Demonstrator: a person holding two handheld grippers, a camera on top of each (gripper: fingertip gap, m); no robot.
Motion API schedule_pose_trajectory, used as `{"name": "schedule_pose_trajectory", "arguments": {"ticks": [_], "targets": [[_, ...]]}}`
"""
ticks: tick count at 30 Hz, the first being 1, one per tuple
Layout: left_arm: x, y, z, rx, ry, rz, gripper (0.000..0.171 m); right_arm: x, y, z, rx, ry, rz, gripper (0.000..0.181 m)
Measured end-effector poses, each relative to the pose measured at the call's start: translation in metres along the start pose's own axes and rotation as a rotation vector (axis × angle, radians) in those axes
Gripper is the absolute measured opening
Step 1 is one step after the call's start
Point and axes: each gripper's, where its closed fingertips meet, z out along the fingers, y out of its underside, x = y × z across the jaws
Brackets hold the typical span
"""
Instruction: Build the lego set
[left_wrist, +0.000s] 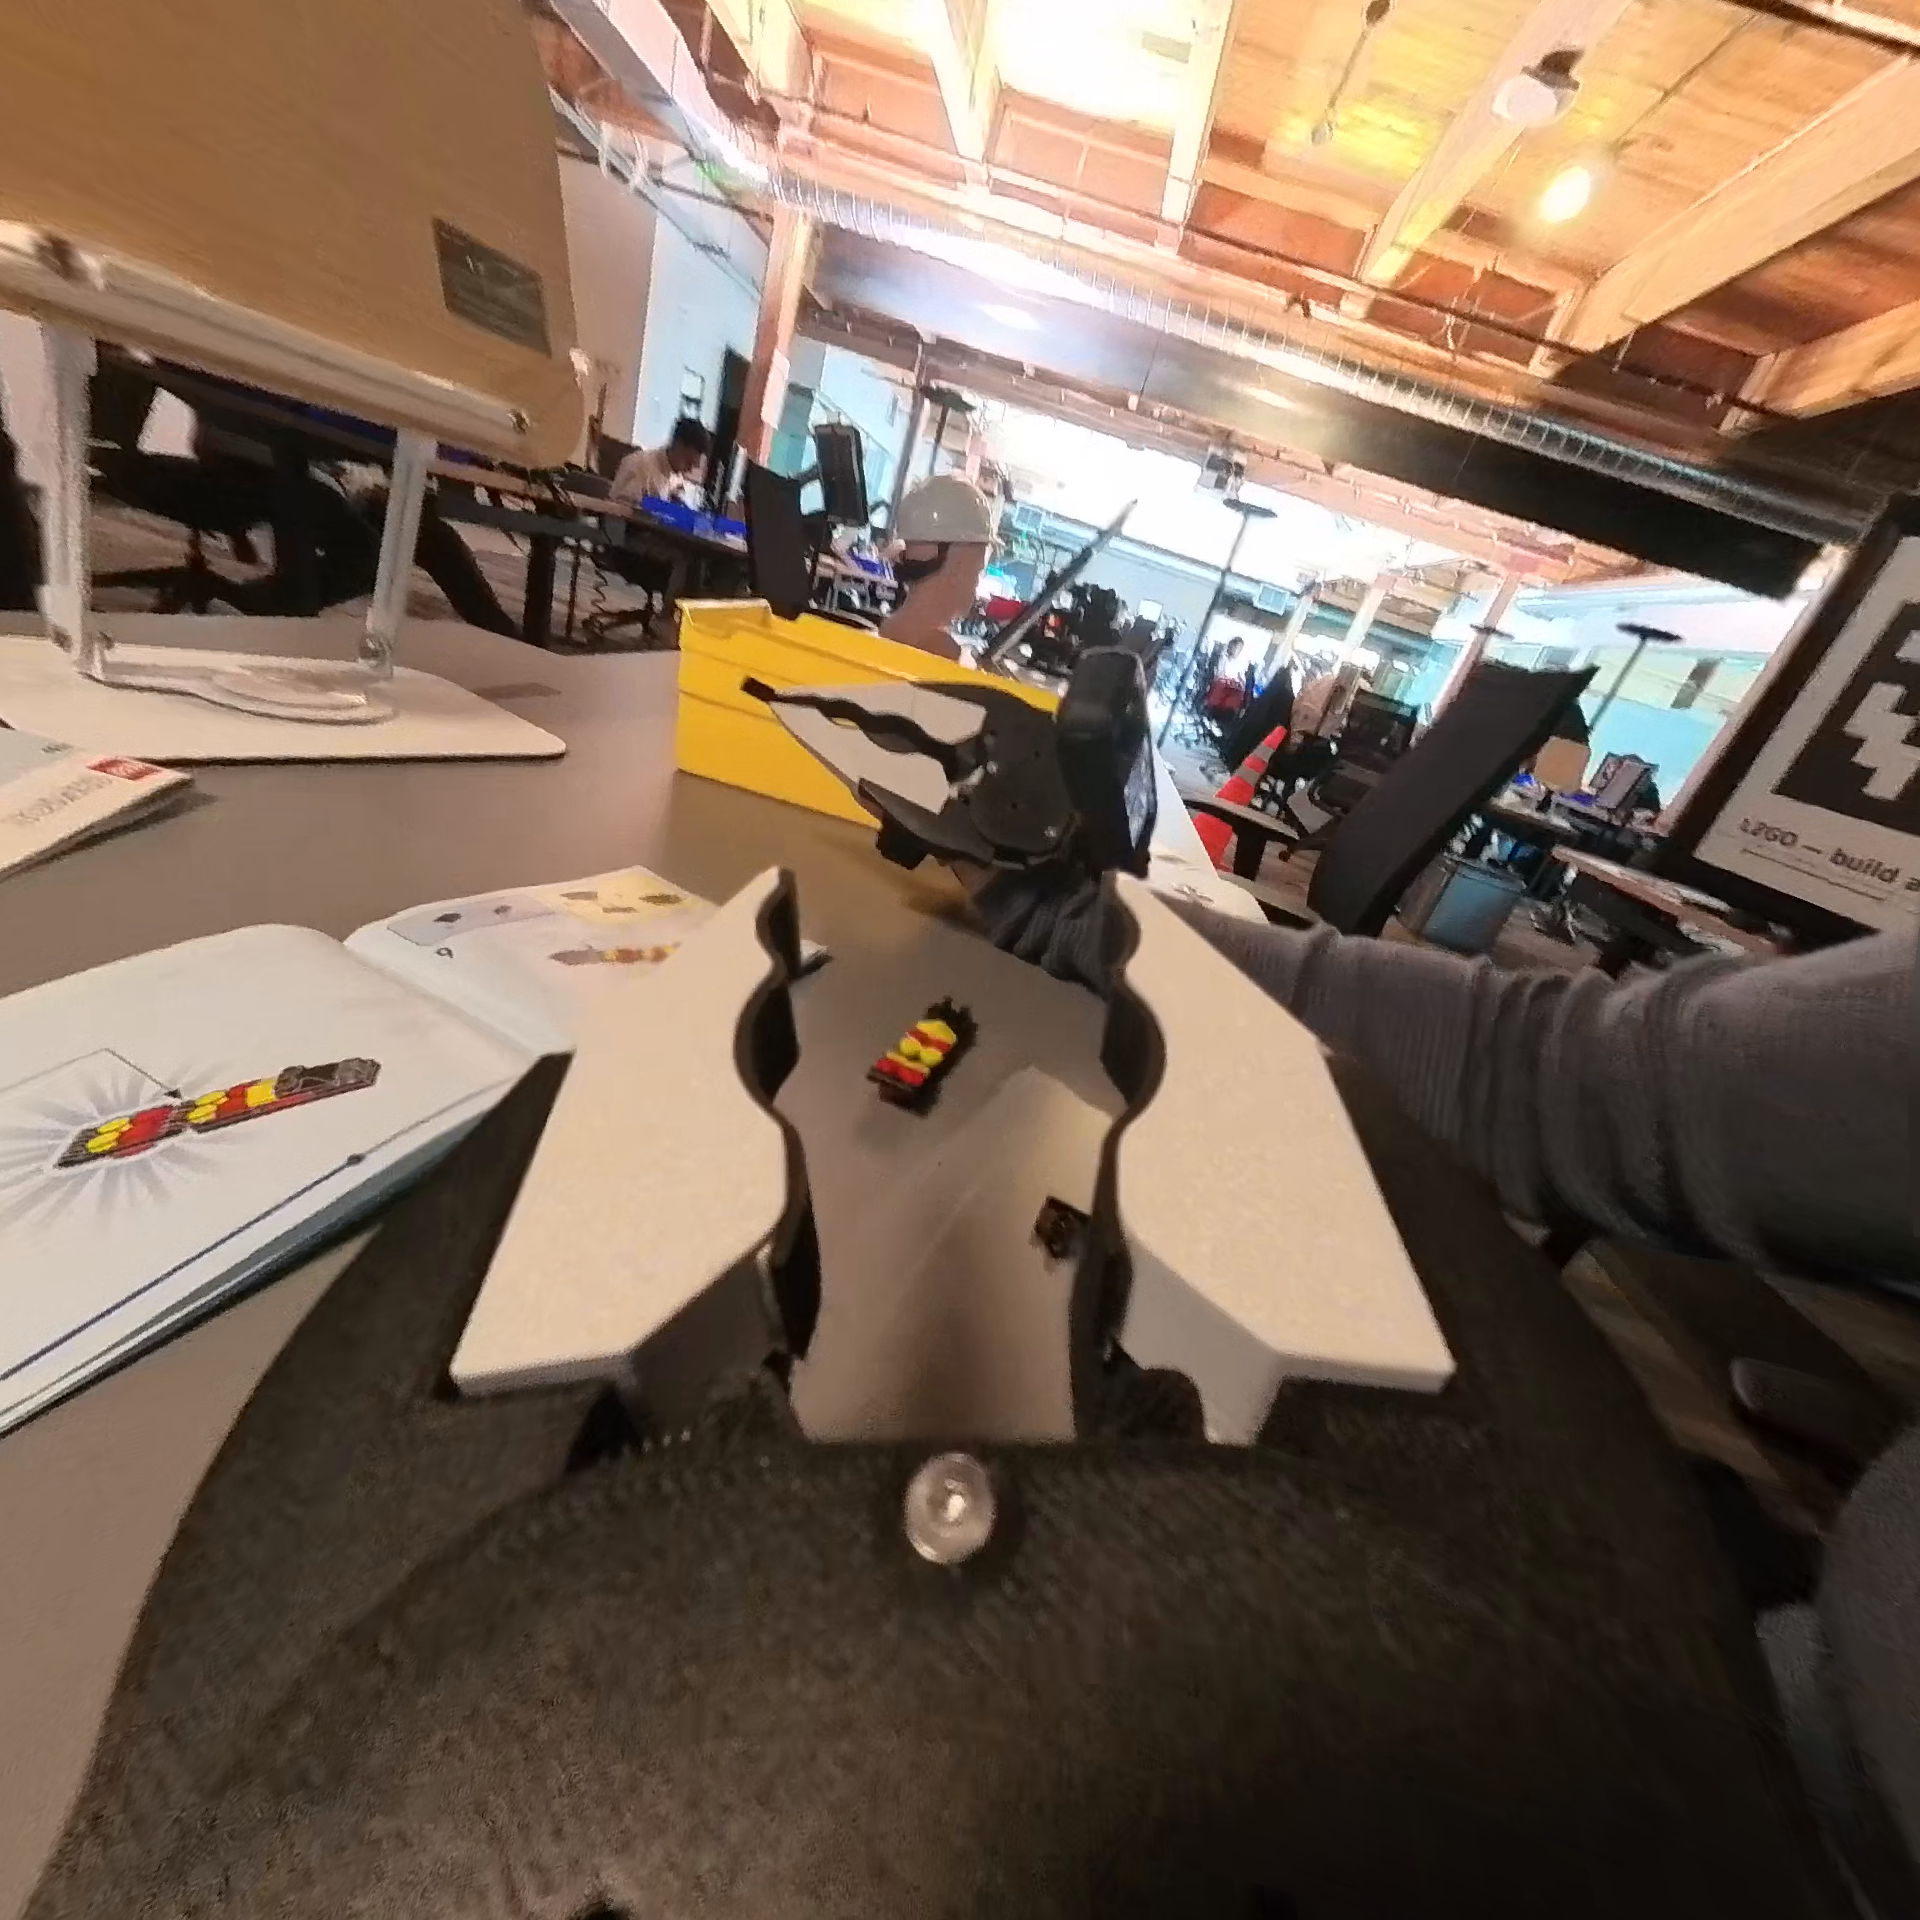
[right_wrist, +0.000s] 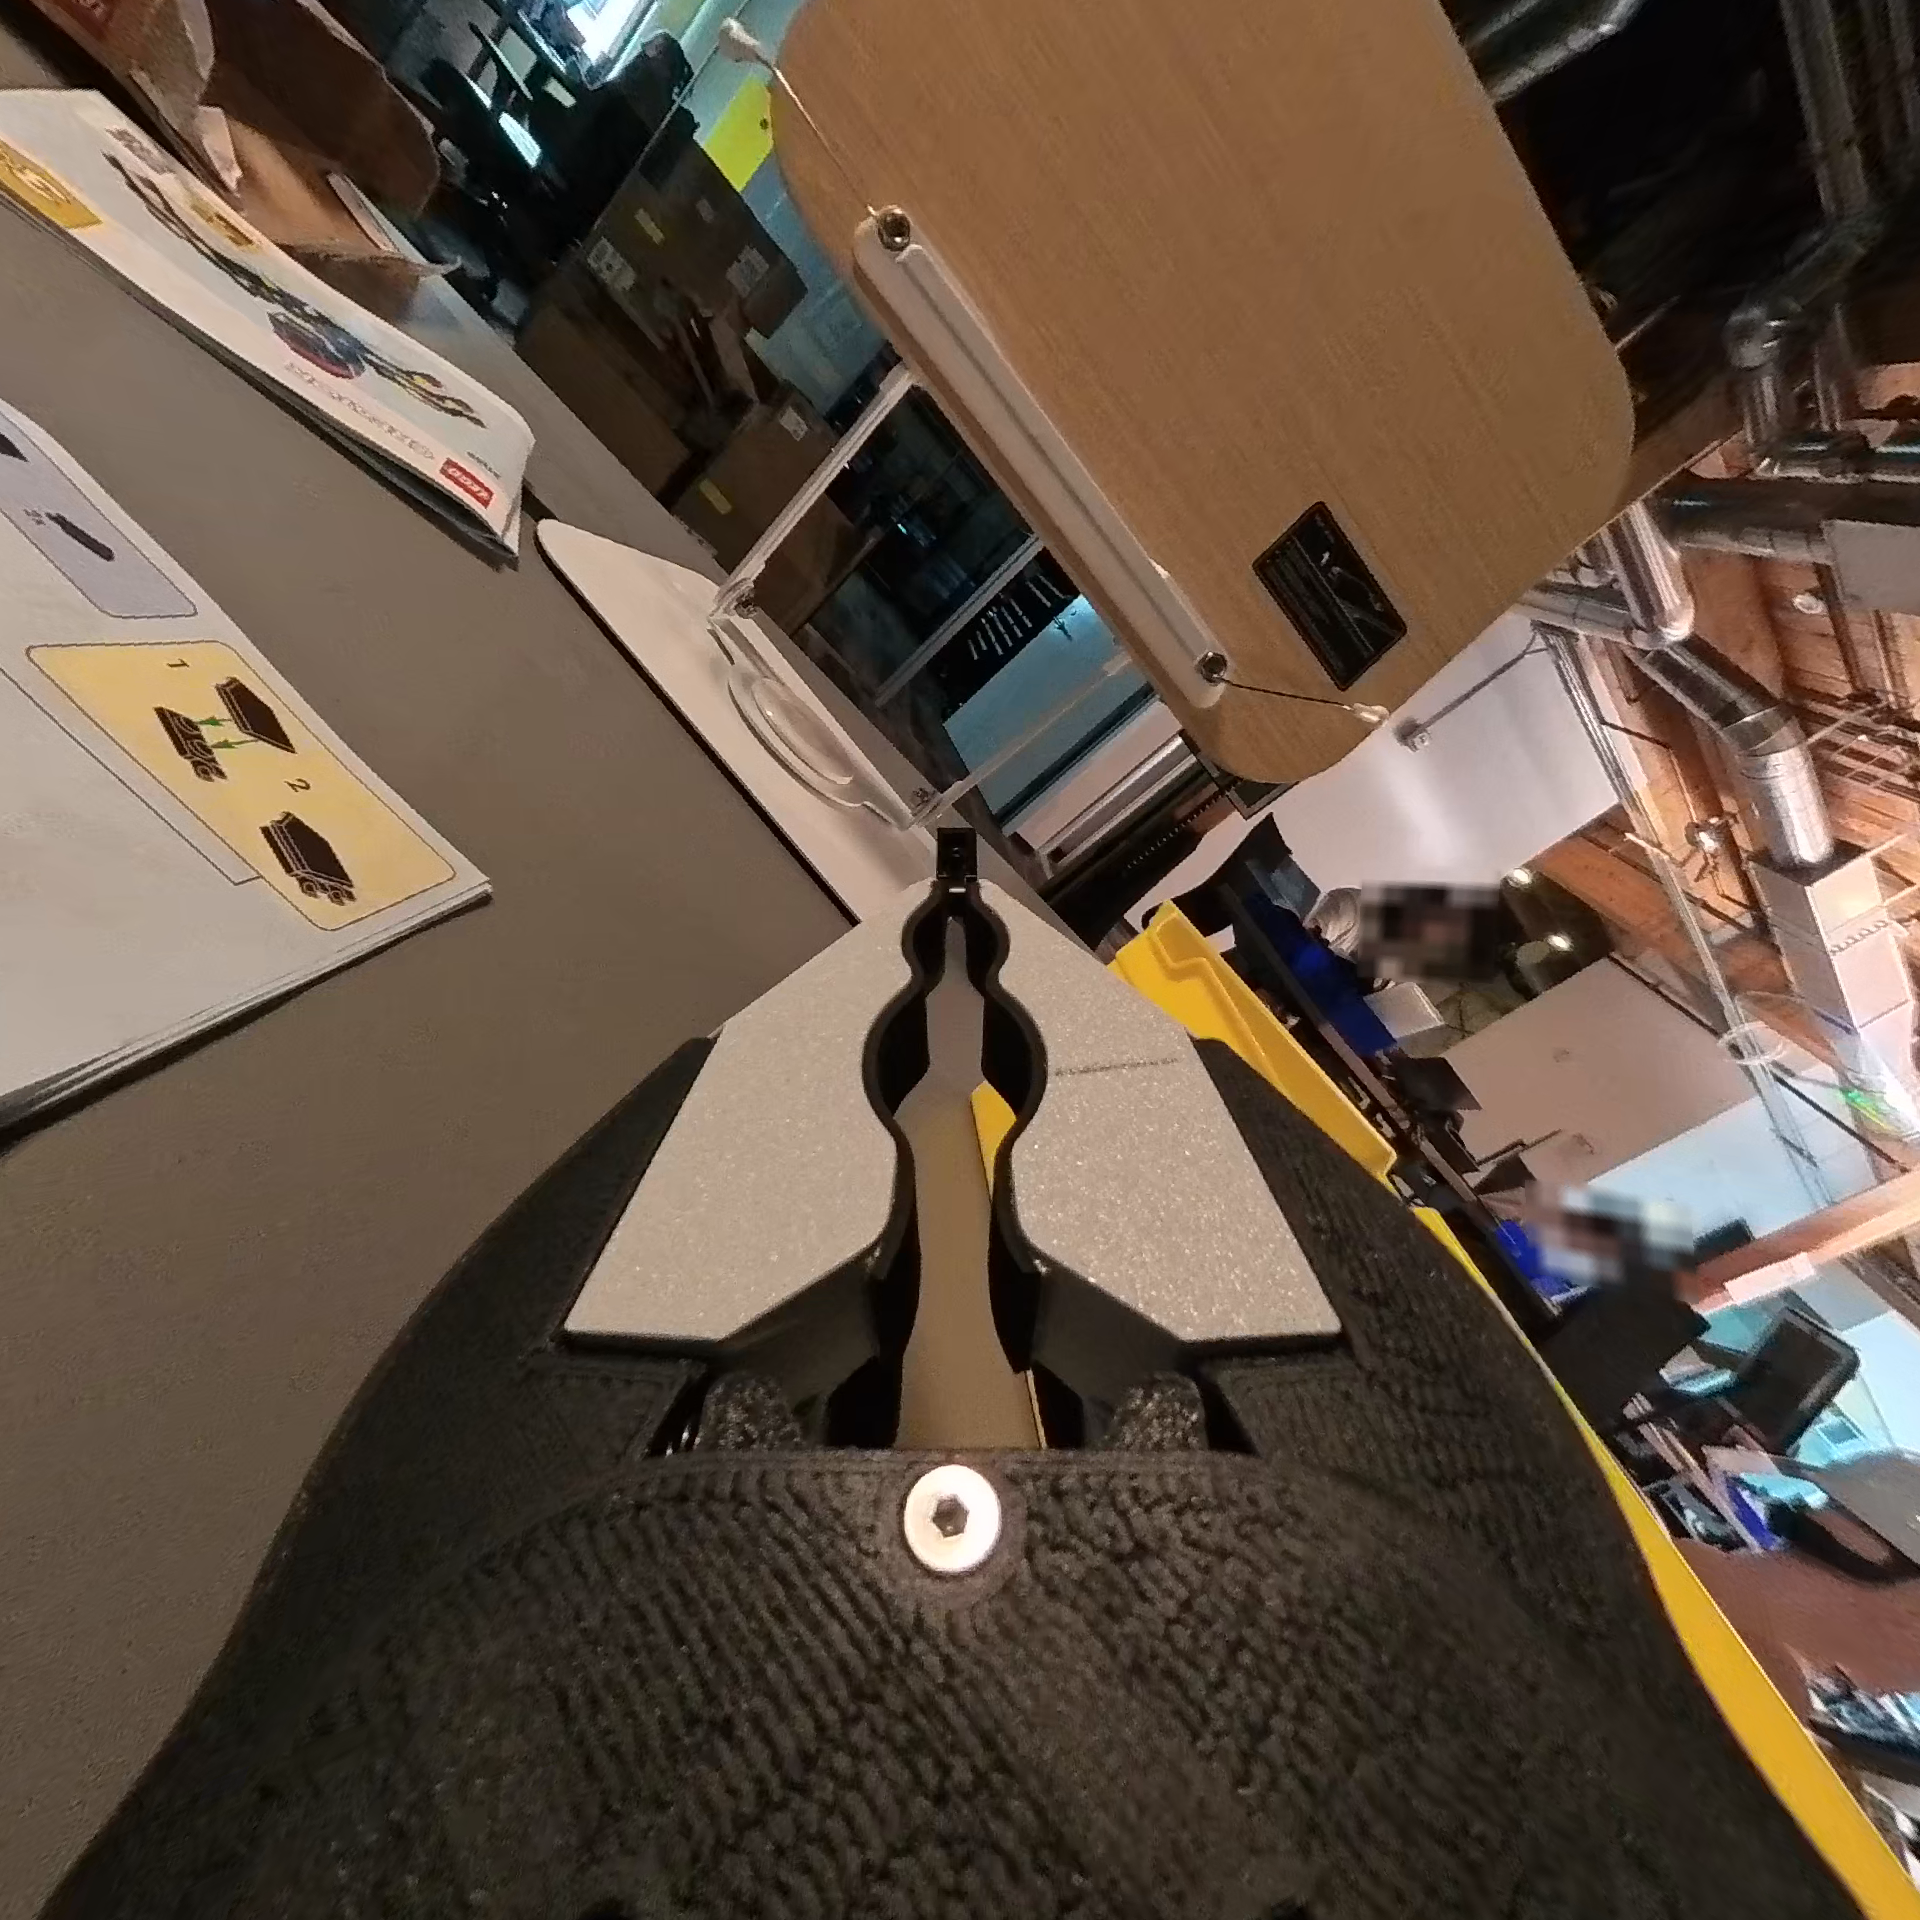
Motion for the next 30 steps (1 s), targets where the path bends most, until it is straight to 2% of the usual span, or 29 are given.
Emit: {"name": "schedule_pose_trajectory", "arguments": {"ticks": [3,7,9,11,20,30], "targets": [[0.013,0.014,0.005,-0.103,0.062,0.050,0.057,0.002,0.001,0.000,-0.003,0.006,0.010,0.001],[0.033,0.054,0.016,-0.376,0.168,0.141,0.051,0.002,0.001,-0.001,0.000,0.004,0.013,0.001],[0.038,0.077,0.017,-0.535,0.210,0.131,0.049,0.002,0.001,0.000,-0.002,0.004,0.018,0.001],[0.042,0.092,0.014,-0.644,0.245,0.113,0.044,0.002,0.001,0.000,0.002,0.001,0.021,0.001],[0.036,0.120,0.011,-0.836,0.218,0.089,0.035,0.003,-0.001,-0.002,0.023,-0.004,0.052,0.001],[0.038,0.128,0.009,-0.870,0.202,0.232,0.034,0.004,-0.003,-0.003,0.033,-0.011,0.069,0.001]]}}
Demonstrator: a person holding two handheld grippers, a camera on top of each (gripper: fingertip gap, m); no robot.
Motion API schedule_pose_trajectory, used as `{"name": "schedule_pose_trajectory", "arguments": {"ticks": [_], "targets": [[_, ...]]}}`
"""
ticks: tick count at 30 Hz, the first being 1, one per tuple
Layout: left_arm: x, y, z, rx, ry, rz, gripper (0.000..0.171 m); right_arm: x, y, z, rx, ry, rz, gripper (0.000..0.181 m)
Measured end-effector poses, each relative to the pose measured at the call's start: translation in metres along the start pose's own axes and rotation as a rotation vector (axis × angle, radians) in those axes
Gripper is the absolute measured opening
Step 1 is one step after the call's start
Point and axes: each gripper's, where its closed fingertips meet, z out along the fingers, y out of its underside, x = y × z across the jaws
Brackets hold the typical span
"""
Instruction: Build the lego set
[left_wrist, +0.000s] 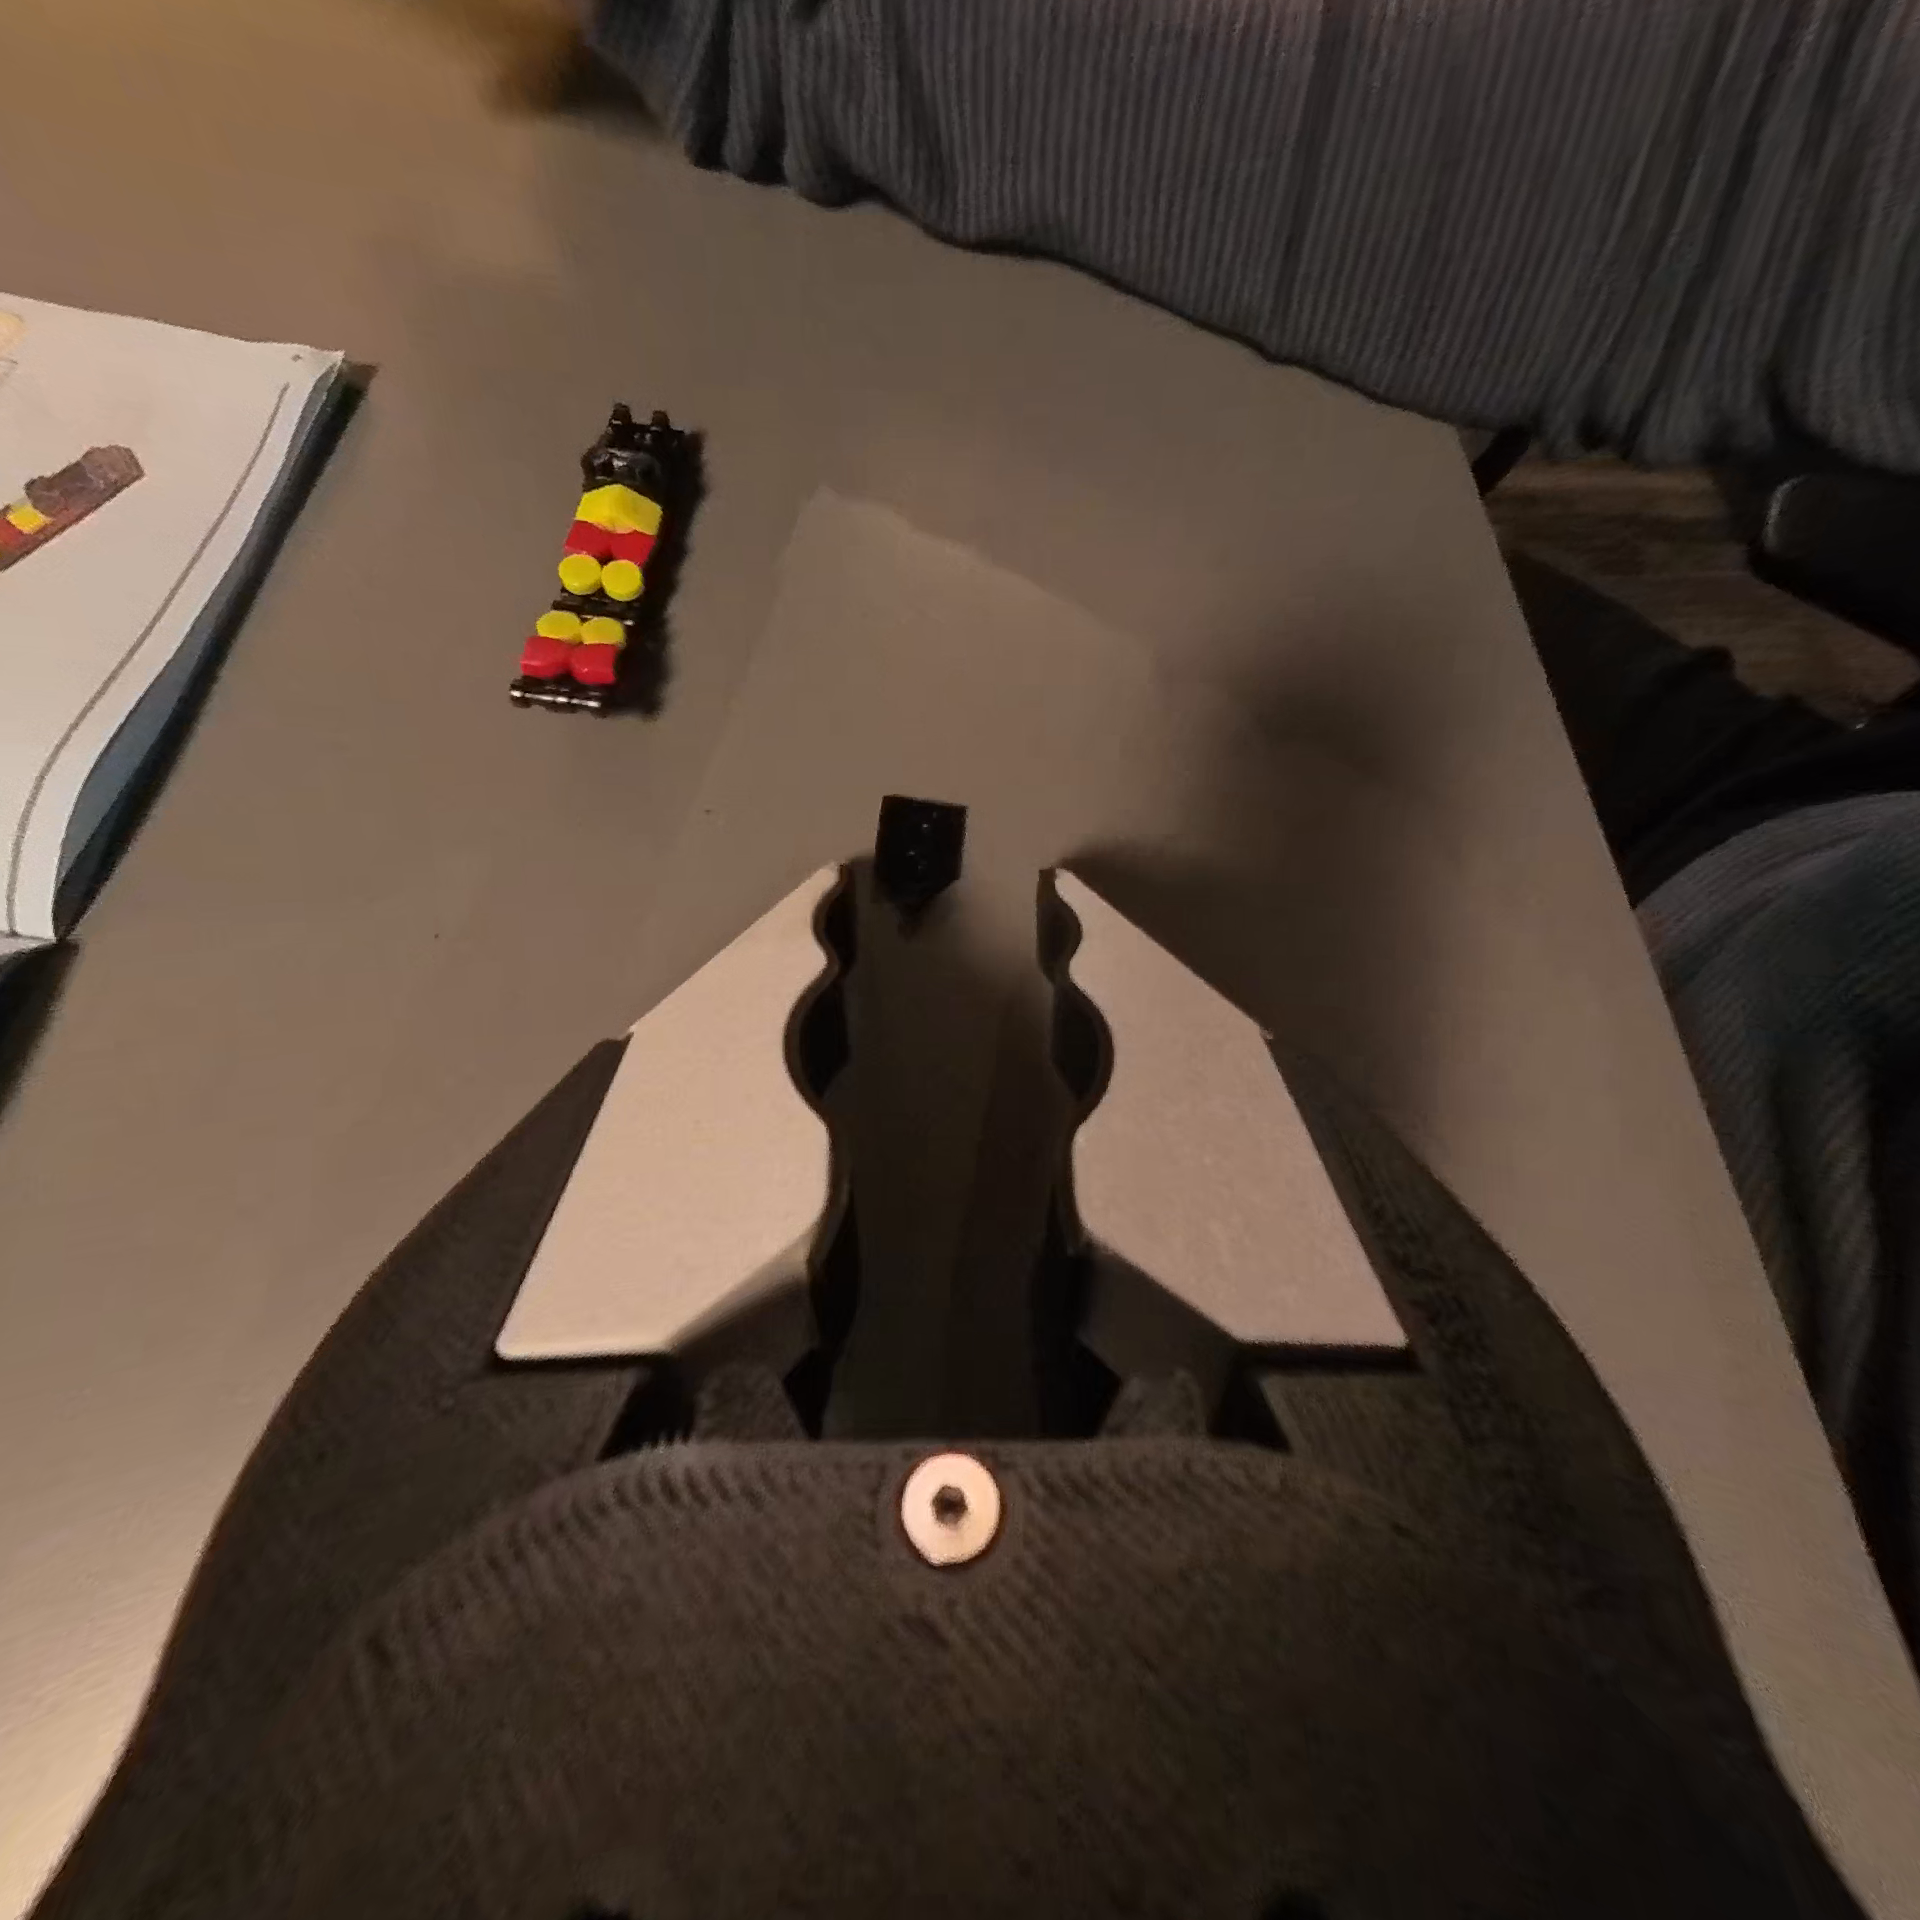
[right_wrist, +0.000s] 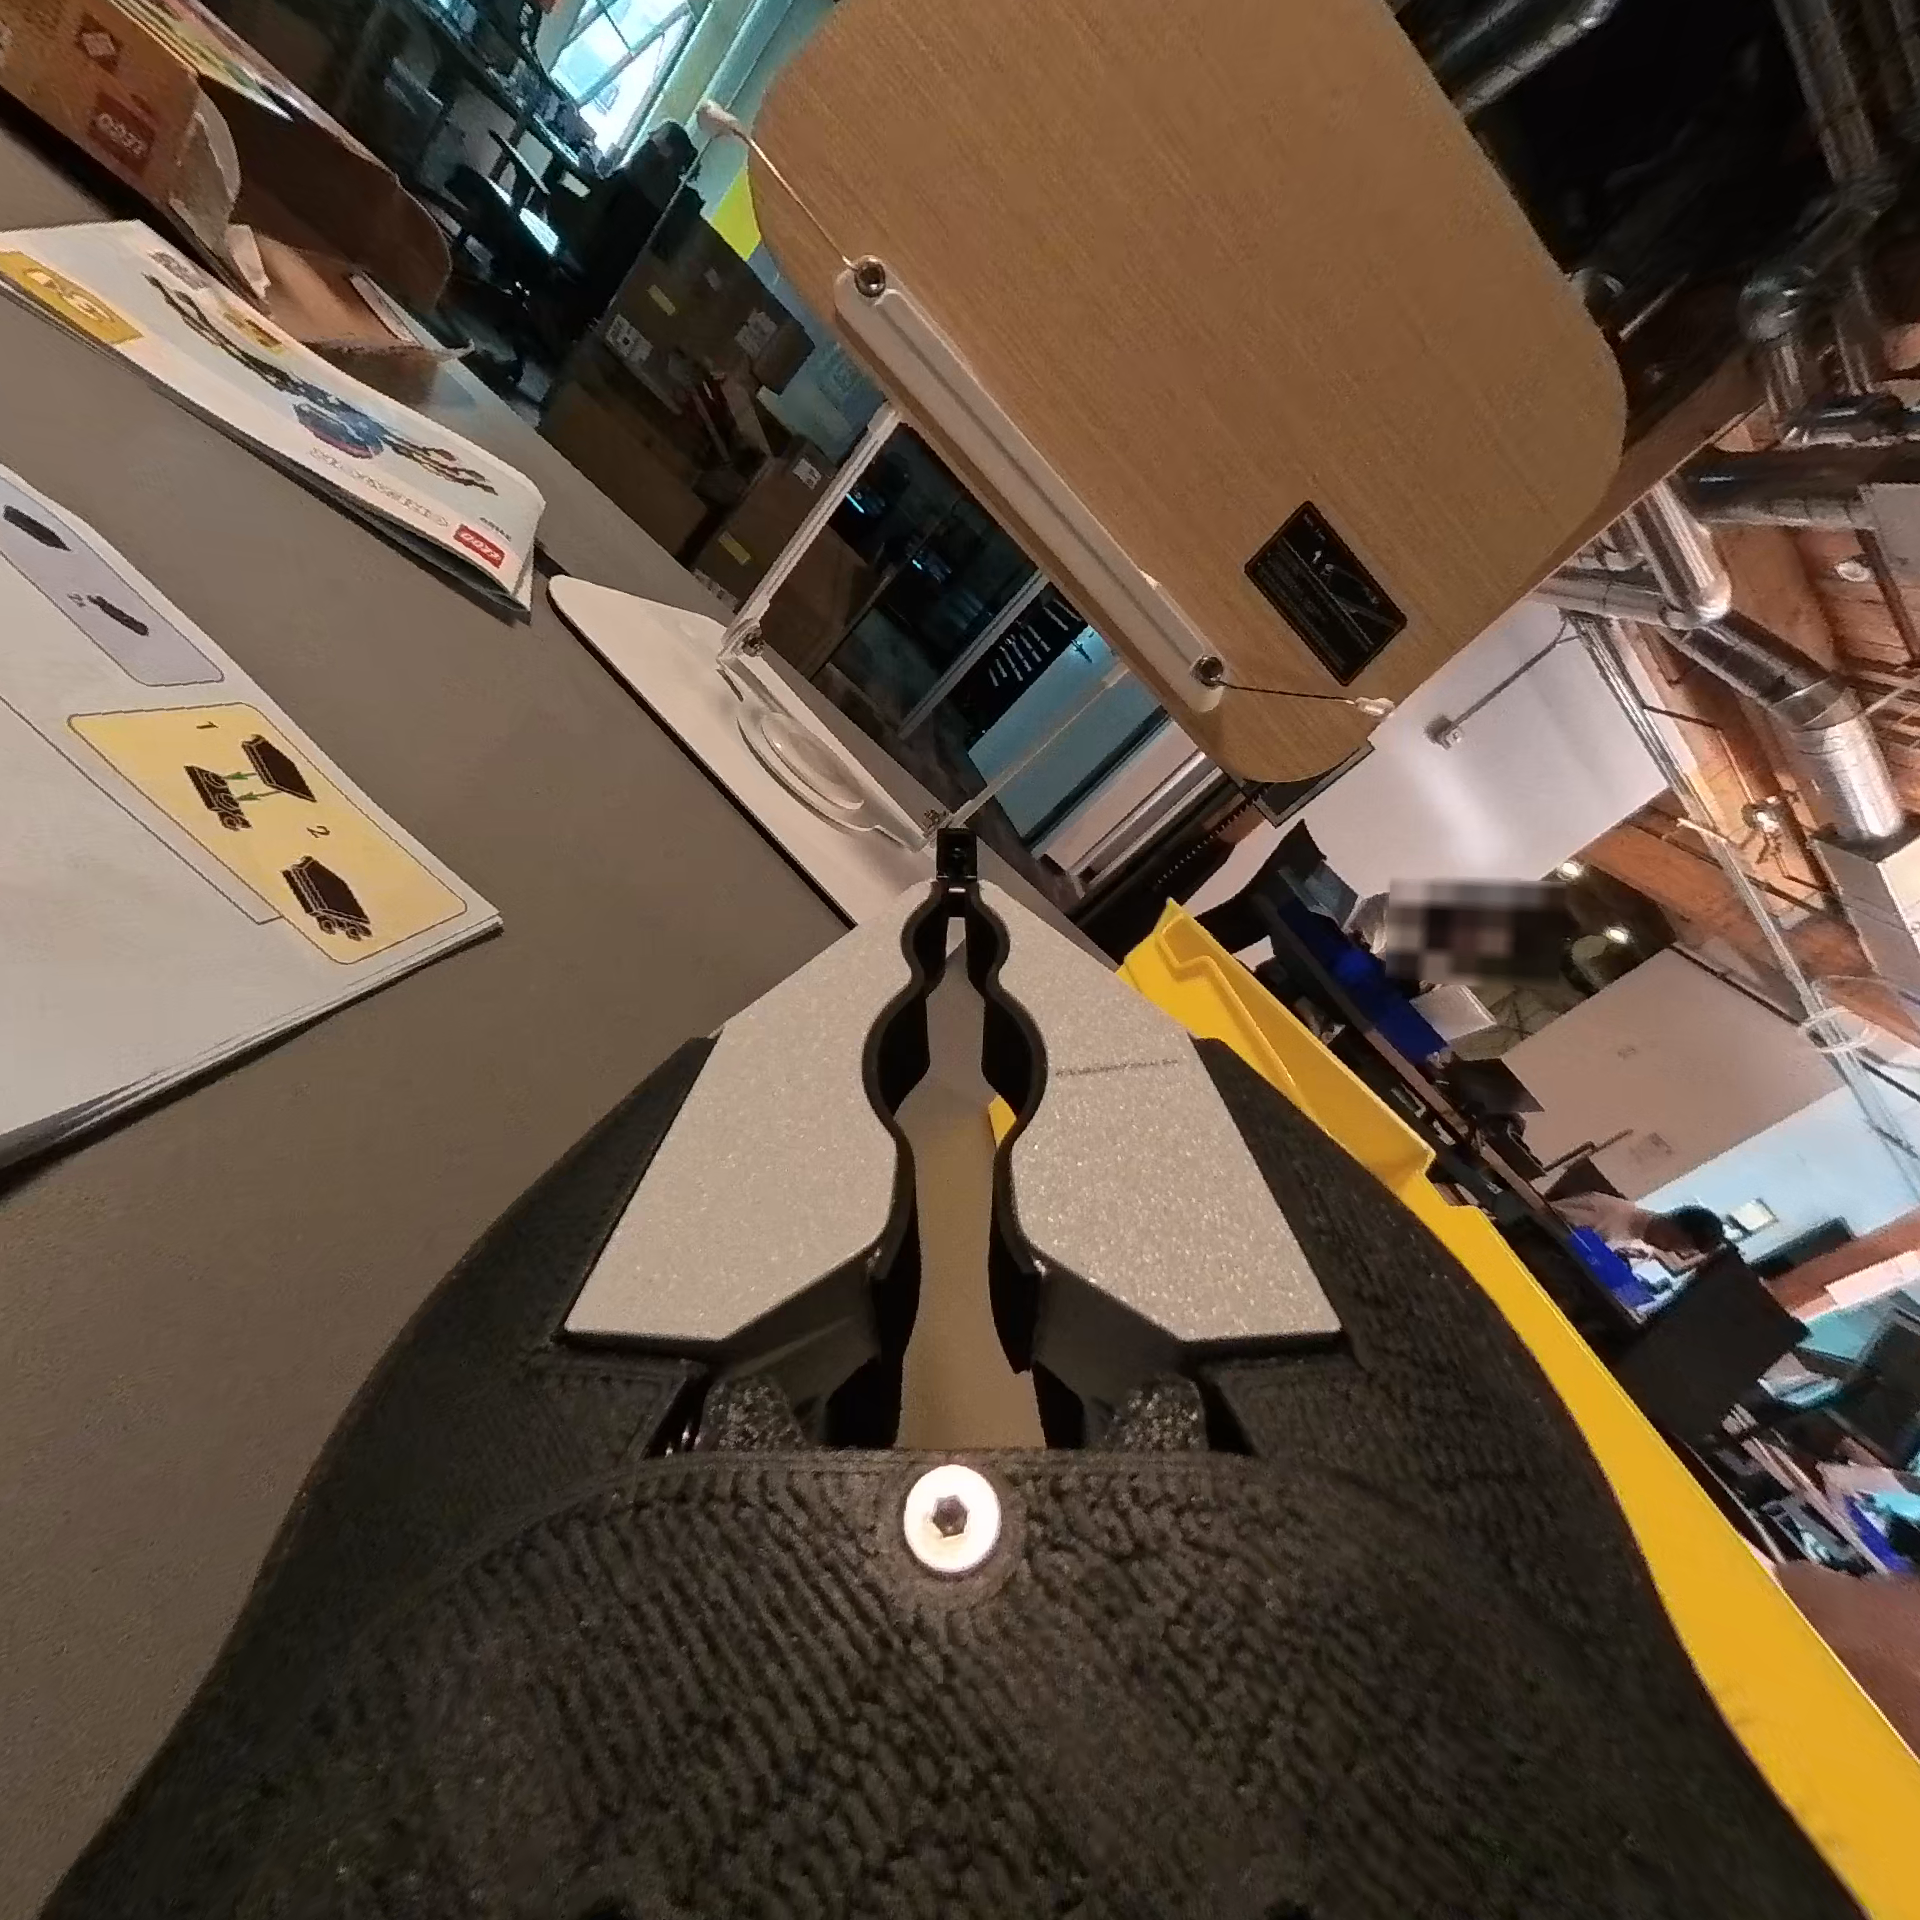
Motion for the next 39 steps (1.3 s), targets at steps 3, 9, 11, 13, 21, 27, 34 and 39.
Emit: {"name": "schedule_pose_trajectory", "arguments": {"ticks": [3,9,11,13,21,27,34,39], "targets": [[0.000,0.001,0.001,-0.010,-0.017,0.026,0.034,0.000,0.000,0.000,0.000,0.000,0.002,0.001],[0.001,0.003,0.002,-0.022,-0.041,0.067,0.034,-0.001,0.001,0.000,-0.003,-0.004,-0.003,0.001],[0.002,0.003,0.002,-0.023,-0.041,0.075,0.034,-0.001,0.001,0.001,-0.005,-0.004,-0.004,0.001],[0.002,0.003,0.002,-0.024,-0.038,0.078,0.034,-0.001,0.001,0.001,-0.005,-0.005,-0.005,0.001],[0.002,0.003,0.003,-0.025,-0.042,0.085,0.033,-0.001,0.001,0.001,-0.005,-0.009,-0.001,0.001],[-0.001,0.001,0.005,-0.027,-0.049,0.109,0.027,-0.001,0.002,0.002,-0.013,-0.006,-0.009,0.001],[-0.003,0.001,0.006,-0.030,-0.042,0.102,0.022,-0.001,0.001,0.001,-0.010,-0.008,-0.003,0.001],[-0.002,0.001,0.005,-0.032,-0.018,0.113,0.018,-0.008,-0.008,-0.009,0.007,-0.039,-0.027,0.001]]}}
